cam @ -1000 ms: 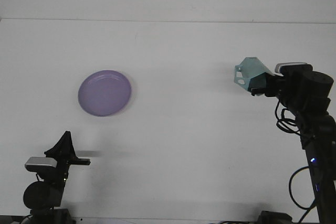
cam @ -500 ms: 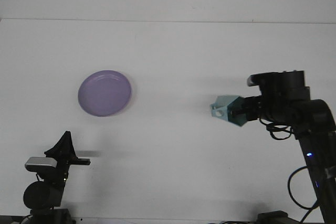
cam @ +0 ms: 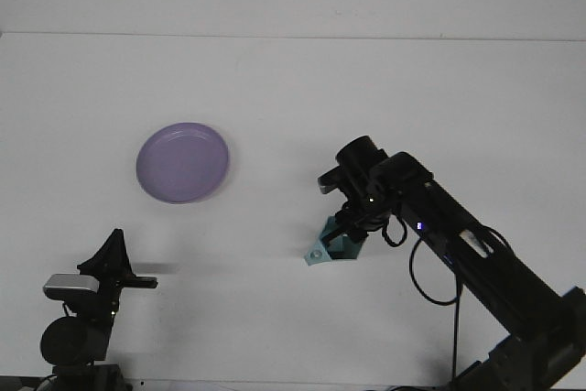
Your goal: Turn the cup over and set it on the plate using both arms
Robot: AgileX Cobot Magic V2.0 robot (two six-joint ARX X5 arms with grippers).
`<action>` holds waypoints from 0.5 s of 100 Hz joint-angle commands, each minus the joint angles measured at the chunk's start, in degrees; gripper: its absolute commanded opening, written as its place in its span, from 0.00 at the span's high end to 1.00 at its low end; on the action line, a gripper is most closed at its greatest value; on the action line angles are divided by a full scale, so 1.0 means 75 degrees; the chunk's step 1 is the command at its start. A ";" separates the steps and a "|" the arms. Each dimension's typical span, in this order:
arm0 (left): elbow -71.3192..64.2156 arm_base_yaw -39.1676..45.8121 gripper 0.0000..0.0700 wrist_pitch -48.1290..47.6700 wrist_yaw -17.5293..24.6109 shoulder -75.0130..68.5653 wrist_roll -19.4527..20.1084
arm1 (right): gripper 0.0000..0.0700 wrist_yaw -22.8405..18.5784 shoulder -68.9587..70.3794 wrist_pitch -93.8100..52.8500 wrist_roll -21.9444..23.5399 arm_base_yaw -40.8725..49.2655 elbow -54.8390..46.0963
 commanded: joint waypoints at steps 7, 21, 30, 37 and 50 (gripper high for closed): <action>-0.0154 0.0003 0.98 0.0064 -0.0012 -0.0012 -0.0029 | 0.99 0.0044 0.0533 0.0181 -0.0038 0.0216 0.0128; -0.0154 0.0003 0.98 0.0064 -0.0012 -0.0012 -0.0029 | 0.99 0.0035 0.0772 0.0271 -0.0041 0.0300 0.0128; -0.0154 0.0003 0.98 0.0064 -0.0012 -0.0012 -0.0029 | 0.99 0.0032 0.0790 0.0318 -0.0041 0.0300 0.0128; -0.0154 0.0003 0.98 0.0064 -0.0012 -0.0012 -0.0035 | 0.90 -0.0032 0.0787 0.0326 -0.0105 0.0300 0.0128; -0.0140 0.0003 0.98 0.0076 -0.0012 -0.0012 -0.0411 | 0.47 -0.0079 0.0708 0.0204 -0.0262 0.0248 0.0146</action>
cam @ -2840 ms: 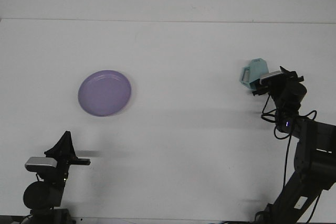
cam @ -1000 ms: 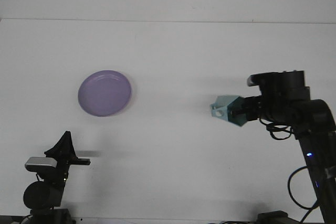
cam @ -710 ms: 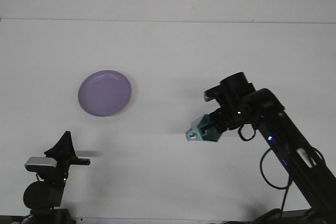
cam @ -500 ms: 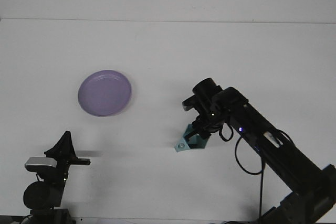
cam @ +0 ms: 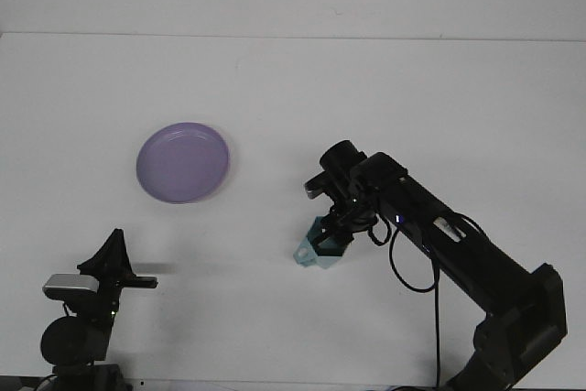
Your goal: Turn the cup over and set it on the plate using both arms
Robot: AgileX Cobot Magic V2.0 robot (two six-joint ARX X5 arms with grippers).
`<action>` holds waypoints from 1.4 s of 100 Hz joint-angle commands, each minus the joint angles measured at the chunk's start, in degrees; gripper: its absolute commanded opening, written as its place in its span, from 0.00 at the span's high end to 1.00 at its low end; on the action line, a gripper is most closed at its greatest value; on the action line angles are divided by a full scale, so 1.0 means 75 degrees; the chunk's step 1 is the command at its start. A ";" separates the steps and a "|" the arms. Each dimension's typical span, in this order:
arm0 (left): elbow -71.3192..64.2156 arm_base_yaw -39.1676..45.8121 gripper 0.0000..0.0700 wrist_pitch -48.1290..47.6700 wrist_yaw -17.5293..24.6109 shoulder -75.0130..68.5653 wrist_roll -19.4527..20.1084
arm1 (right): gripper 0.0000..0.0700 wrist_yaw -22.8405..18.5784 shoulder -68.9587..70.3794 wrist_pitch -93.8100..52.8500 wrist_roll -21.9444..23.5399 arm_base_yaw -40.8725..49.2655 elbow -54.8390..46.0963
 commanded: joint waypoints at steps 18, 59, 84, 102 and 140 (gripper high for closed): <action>-0.0006 0.0003 0.98 0.0085 -0.0012 -0.0012 -0.1530 | 0.45 -0.0015 -0.0545 0.0020 -0.0388 -0.0254 0.0251; 0.2212 0.0000 0.98 -0.0685 0.1536 0.1116 -0.2483 | 0.49 0.0216 -0.4922 0.3034 -0.0268 -0.2116 -0.1504; 0.4494 -0.0192 0.98 -0.2168 0.2798 0.3657 -0.1580 | 0.51 0.0189 -0.8078 0.5508 0.0035 -0.3436 -0.4966; 0.5904 -0.1078 0.98 -0.3185 0.3086 0.5552 -0.0836 | 0.51 0.0195 -0.9364 0.6167 0.0055 -0.3631 -0.6470; 0.8702 -0.3520 0.85 -0.5383 0.3077 0.9238 0.0256 | 0.51 0.0195 -0.9777 0.6237 0.0052 -0.3634 -0.7038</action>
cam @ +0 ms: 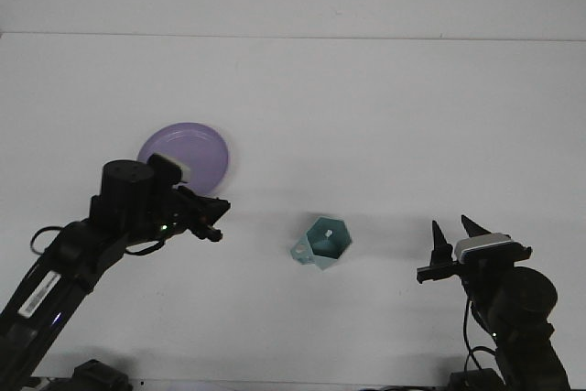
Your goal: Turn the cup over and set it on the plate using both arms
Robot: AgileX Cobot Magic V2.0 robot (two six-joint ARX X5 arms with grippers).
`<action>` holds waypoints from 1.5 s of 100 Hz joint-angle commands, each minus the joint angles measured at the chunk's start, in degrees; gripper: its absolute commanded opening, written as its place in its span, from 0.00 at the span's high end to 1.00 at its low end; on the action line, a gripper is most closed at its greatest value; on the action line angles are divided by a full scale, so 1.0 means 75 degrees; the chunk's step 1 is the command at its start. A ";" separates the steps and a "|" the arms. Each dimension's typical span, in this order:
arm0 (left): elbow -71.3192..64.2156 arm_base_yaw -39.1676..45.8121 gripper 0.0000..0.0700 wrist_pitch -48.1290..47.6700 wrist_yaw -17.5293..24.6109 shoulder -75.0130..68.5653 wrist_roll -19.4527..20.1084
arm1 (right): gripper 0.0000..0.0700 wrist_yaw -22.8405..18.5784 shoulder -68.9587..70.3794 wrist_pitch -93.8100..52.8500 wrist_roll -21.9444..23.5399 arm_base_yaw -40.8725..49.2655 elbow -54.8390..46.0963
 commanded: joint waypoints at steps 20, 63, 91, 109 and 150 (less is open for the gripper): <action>0.2101 -0.1209 0.45 -0.1102 0.0064 0.2282 0.0638 | 0.51 -0.0009 0.0003 0.0119 0.0099 -0.0009 0.0026; 0.4366 -0.2224 0.28 -0.2436 -0.0766 0.4978 0.1000 | 0.51 -0.0096 0.0003 0.0149 0.0099 -0.0009 0.0026; 0.4418 -0.2512 0.28 -0.2384 -0.0836 0.5794 0.1011 | 0.51 -0.0224 0.0003 0.0201 0.0102 -0.0009 0.0026; 0.4418 -0.2725 0.28 -0.2052 -0.0898 0.6216 0.1011 | 0.51 -0.0224 0.0003 0.0201 0.0102 -0.0009 0.0026; 0.4505 -0.2984 0.98 -0.1865 -0.1026 0.6662 0.1043 | 0.51 -0.0219 0.0003 0.0195 0.0099 -0.0009 0.0026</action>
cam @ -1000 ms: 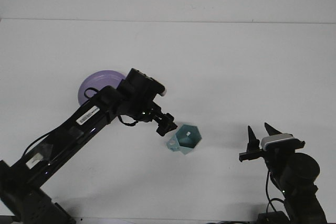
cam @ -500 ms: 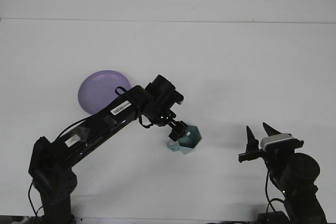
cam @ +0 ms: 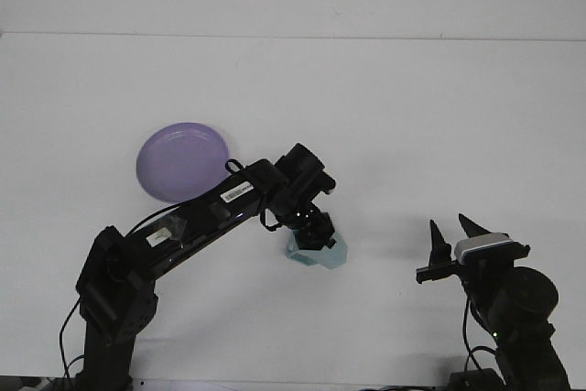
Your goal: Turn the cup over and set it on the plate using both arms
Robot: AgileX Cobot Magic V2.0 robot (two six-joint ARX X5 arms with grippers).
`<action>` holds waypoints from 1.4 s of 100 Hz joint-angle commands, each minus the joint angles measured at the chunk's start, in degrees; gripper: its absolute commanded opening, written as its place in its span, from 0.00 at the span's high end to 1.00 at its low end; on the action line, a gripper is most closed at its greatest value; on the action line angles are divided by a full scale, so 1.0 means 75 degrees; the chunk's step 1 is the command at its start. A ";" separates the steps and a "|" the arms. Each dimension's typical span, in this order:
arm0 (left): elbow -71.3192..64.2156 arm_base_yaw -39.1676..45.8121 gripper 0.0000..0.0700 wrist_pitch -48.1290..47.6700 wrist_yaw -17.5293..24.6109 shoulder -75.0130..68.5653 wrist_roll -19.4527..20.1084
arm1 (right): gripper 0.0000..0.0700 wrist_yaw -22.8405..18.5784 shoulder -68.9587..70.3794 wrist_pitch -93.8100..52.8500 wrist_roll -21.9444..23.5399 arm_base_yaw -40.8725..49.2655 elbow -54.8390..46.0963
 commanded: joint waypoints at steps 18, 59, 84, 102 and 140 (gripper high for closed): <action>0.0822 -0.0099 0.98 -0.0650 -0.0067 0.0146 0.0085 | 0.51 -0.0009 0.0003 0.0085 0.0102 -0.0009 0.0026; 0.3089 0.1428 0.98 -0.3710 -0.1434 0.0140 0.0504 | 0.51 -0.0012 0.0003 0.0087 0.0105 -0.0009 0.0026; 0.3089 0.3331 0.98 -0.3891 -0.1437 -0.0149 0.0335 | 0.51 -0.0009 0.0003 0.0082 0.0105 0.0000 0.0026; 0.3086 0.4558 0.98 -0.3902 -0.1472 -0.0227 0.0184 | 0.51 -0.0009 0.0003 0.0070 0.0105 0.0000 0.0026; 0.3066 0.5543 0.98 -0.3625 -0.1851 0.0134 0.0169 | 0.51 -0.0006 0.0006 0.0035 0.0105 0.0029 0.0026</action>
